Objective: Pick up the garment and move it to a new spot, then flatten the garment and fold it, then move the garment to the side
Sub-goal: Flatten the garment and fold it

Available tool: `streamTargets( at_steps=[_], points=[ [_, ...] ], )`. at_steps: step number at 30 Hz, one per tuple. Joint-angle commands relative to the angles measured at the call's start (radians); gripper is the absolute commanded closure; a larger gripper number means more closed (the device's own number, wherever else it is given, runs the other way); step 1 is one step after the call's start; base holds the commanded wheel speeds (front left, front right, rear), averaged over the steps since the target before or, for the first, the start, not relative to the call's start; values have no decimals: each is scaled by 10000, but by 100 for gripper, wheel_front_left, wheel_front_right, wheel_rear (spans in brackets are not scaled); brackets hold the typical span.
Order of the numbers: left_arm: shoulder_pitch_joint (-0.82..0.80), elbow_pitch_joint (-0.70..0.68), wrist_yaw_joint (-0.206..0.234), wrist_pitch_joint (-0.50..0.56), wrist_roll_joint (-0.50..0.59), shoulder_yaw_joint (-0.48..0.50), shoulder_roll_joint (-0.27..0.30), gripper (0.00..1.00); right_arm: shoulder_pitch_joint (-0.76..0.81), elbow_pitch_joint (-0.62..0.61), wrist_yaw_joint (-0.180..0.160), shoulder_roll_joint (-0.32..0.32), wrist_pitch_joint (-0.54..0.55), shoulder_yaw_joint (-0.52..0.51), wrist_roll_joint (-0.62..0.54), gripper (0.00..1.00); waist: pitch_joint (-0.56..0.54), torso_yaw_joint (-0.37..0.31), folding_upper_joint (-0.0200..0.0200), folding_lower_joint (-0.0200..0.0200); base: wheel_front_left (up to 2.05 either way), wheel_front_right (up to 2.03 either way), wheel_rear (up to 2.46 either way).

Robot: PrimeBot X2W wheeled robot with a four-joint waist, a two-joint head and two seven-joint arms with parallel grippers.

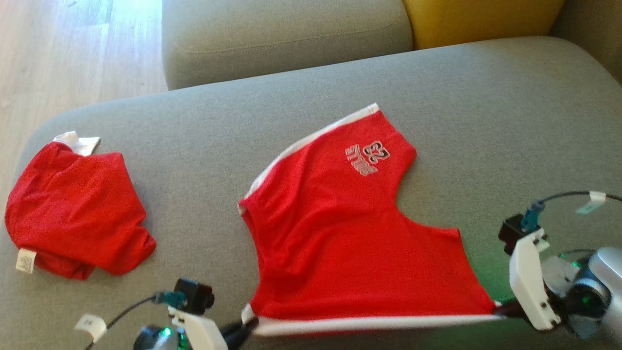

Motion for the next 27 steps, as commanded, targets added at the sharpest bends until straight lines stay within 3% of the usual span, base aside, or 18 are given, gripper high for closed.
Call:
streamTargets(
  at_steps=[1, 5, 9, 19, 27],
  points=[
    [-66, -495, 79, 208, -279, 342, 654, 100, 184, -297, -7, -716, 209, -220, 13, 100, -38, 13, -1, 1, 0, 0, 0],
    [321, -1500, 165, 756, -726, 382, 1151, 100, 684, -1169, -7, -1015, 650, -486, 26, 100, -77, 10, -1, 1, 0, 0, 0],
    [285, -2097, 317, 868, -919, 566, 1296, 100, 717, -1614, -7, -1024, 642, -1010, -219, 100, -26, 22, -1, 1, 0, 0, 0],
    [-364, -3064, 499, 1378, -1320, 975, 1489, 100, -78, -2167, -7, -431, 555, -2655, -945, 100, 301, 259, -1, 1, 0, 0, 0],
    [-1130, -3680, 572, 1699, -1731, 1416, 1440, 100, -1101, -1915, -7, 306, 489, -3573, -1480, 100, 946, 539, -1, 1, 0, 0, 0]
  ],
)
